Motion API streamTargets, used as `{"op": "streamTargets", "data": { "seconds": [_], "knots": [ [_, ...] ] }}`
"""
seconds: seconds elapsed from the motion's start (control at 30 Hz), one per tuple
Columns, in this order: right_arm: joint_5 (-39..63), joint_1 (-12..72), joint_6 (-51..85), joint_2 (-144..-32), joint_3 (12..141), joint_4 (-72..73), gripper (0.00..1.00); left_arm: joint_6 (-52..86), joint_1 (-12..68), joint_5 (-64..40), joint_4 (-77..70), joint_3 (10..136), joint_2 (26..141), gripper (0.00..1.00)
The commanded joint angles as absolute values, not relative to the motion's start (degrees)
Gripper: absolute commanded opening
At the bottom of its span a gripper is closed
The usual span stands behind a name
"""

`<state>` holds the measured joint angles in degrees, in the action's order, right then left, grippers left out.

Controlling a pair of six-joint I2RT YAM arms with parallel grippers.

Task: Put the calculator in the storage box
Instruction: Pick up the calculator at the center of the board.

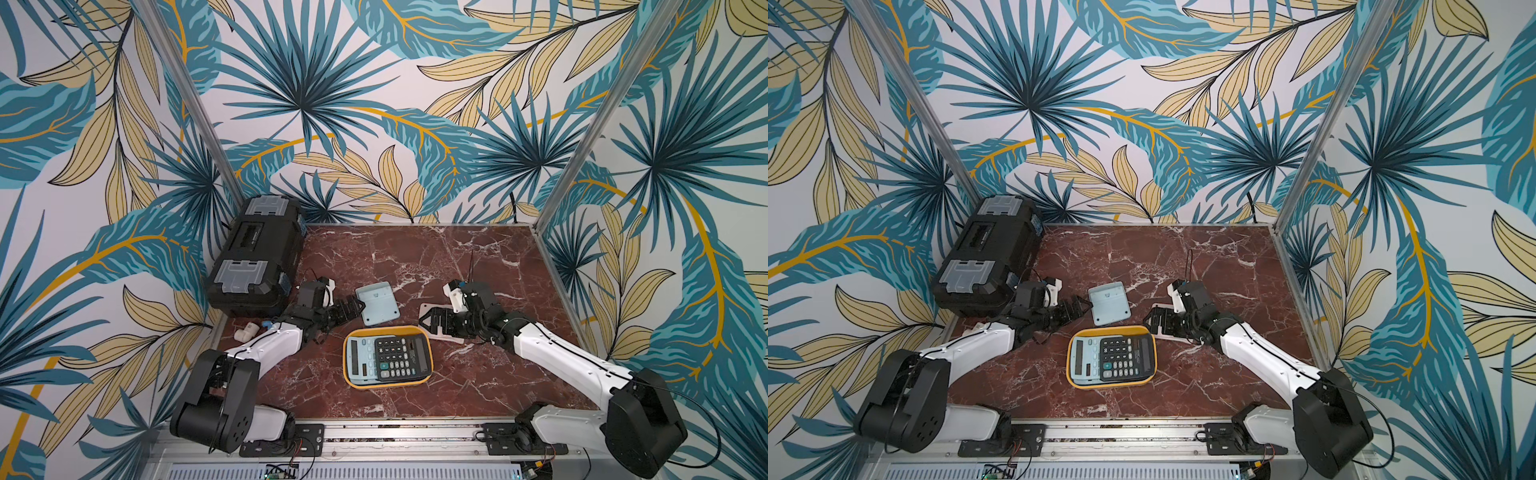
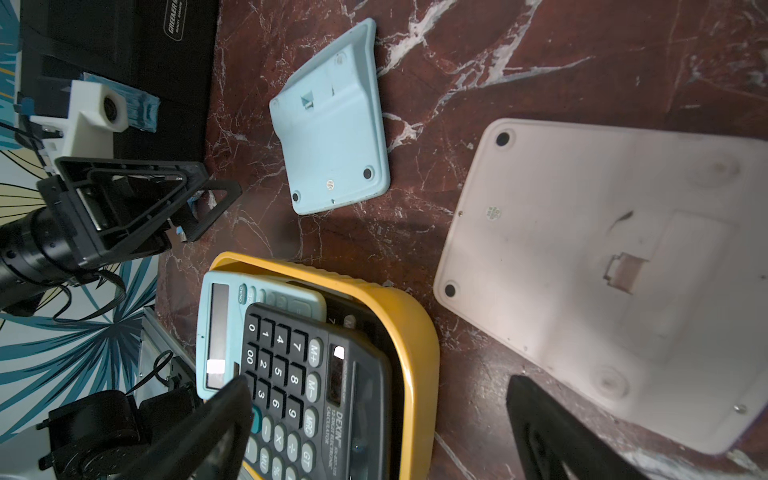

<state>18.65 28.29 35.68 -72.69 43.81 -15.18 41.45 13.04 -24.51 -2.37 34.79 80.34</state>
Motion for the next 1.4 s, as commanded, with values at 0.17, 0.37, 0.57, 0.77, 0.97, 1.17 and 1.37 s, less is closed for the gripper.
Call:
{"op": "streamTargets", "data": {
  "seconds": [0.17, 0.37, 0.57, 0.77, 0.97, 1.17, 1.37],
  "knots": [
    [21.9, 26.2, 34.0, -74.3, 44.8, -13.5, 1.0, 45.2, 12.0, -27.3, -12.5, 37.1, 87.2, 1.0],
    [22.9, 25.0, 34.0, -74.3, 43.8, -13.0, 1.0, 49.7, 11.9, -29.0, -21.8, 37.1, 94.5, 1.0],
    [23.8, 24.2, 34.1, -74.5, 43.8, -13.0, 0.99, 55.0, 11.9, -31.1, -32.2, 37.4, 101.6, 1.0],
    [24.0, 24.1, 34.6, -74.2, 43.5, -13.1, 1.0, 55.8, 12.2, -31.5, -35.0, 38.6, 104.7, 0.95],
    [24.9, 24.1, 35.5, -74.5, 43.3, -10.2, 0.99, 56.0, 13.0, -32.5, -36.7, 40.5, 108.9, 0.81],
    [25.2, 24.1, 36.0, -74.2, 43.3, -10.2, 1.0, 58.8, 13.2, -33.8, -42.3, 40.0, 110.6, 0.56],
    [25.7, 24.0, 36.5, -73.9, 42.8, -9.8, 0.99, 59.8, 13.9, -34.4, -42.4, 40.3, 108.1, 0.35]
  ]
}}
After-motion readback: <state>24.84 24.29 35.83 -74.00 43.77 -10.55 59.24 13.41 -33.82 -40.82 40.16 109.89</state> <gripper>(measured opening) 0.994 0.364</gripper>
